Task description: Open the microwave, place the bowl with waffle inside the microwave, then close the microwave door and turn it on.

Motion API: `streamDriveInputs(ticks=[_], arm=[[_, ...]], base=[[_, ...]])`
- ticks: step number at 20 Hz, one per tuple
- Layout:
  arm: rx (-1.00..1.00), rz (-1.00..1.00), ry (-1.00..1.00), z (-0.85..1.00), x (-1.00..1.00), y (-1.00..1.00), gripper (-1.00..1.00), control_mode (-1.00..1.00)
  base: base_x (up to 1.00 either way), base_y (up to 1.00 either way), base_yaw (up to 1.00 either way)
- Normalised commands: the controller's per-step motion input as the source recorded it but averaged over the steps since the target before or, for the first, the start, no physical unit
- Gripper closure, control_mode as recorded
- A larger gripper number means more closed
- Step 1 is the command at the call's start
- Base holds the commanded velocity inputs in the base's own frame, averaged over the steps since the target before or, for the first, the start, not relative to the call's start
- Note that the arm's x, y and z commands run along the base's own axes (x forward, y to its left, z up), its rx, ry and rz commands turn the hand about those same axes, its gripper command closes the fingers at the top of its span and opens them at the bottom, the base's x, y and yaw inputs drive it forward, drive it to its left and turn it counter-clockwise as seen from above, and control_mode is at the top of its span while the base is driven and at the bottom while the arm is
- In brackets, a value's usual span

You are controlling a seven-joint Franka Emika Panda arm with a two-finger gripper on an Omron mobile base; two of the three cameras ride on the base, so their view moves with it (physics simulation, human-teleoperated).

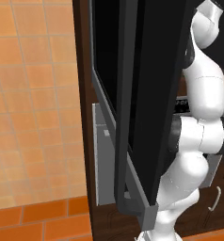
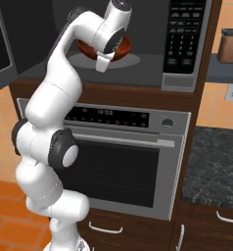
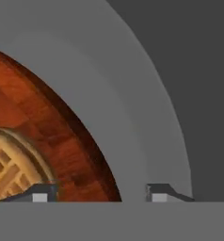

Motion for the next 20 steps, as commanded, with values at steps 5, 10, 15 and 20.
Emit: streamDriveInputs(ticks=[5, 10, 15, 20], arm=[[0.05, 0.00, -0.26, 0.02, -0.53, 0.00, -1.00, -1.00], [0.00, 0.00, -0.17, 0.09, -0.96, 0.00, -1.00, -1.00], [-0.11, 0.06, -0.16, -0.12, -1.00, 0.32, 1.00, -1.00], [-0.14, 0.07, 0.00, -0.47, -1.00, 0.22, 1.00, -1.00]], base=[[0.00, 0.00, 0.00], [0.00, 0.00, 0.00], [0.00, 0.00, 0.00], [0.00, 0.00, 0.00]])
